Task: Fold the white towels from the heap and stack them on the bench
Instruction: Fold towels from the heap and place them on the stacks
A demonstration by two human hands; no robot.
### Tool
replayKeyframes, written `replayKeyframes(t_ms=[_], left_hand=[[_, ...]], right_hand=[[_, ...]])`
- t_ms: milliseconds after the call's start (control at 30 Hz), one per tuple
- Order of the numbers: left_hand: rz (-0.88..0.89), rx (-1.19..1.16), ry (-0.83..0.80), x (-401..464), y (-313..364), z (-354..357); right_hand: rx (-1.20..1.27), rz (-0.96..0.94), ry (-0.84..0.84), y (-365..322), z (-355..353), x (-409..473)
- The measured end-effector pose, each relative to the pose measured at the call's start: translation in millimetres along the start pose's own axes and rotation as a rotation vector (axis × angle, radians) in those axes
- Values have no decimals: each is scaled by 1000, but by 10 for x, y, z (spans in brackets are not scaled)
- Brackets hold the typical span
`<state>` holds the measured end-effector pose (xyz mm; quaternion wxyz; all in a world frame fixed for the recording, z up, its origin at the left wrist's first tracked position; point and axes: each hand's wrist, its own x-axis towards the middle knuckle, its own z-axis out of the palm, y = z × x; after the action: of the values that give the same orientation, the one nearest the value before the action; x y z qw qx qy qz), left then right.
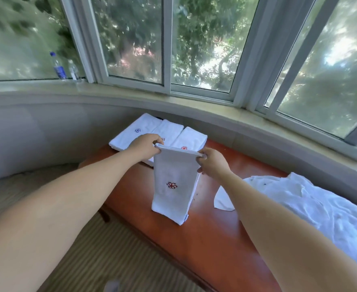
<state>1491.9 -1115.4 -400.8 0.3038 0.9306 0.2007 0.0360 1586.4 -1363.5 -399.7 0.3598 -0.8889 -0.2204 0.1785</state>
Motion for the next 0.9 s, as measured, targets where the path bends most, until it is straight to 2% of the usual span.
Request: replayKeyframes(t_ms=[233, 500, 700, 900], left_hand=[[-28, -54, -4, 59, -643, -583], [5, -113, 21, 335, -1555, -1411], [-23, -375, 92, 519, -2024, -1903], [-44, -539, 200, 922, -2310, -2253]], right_hand=[[59, 13, 9, -730, 461, 298], [115, 2, 97, -1606, 1239, 753], [167, -25, 157, -2192, 1706, 1000], [161, -64, 214, -2689, 1932, 1375]])
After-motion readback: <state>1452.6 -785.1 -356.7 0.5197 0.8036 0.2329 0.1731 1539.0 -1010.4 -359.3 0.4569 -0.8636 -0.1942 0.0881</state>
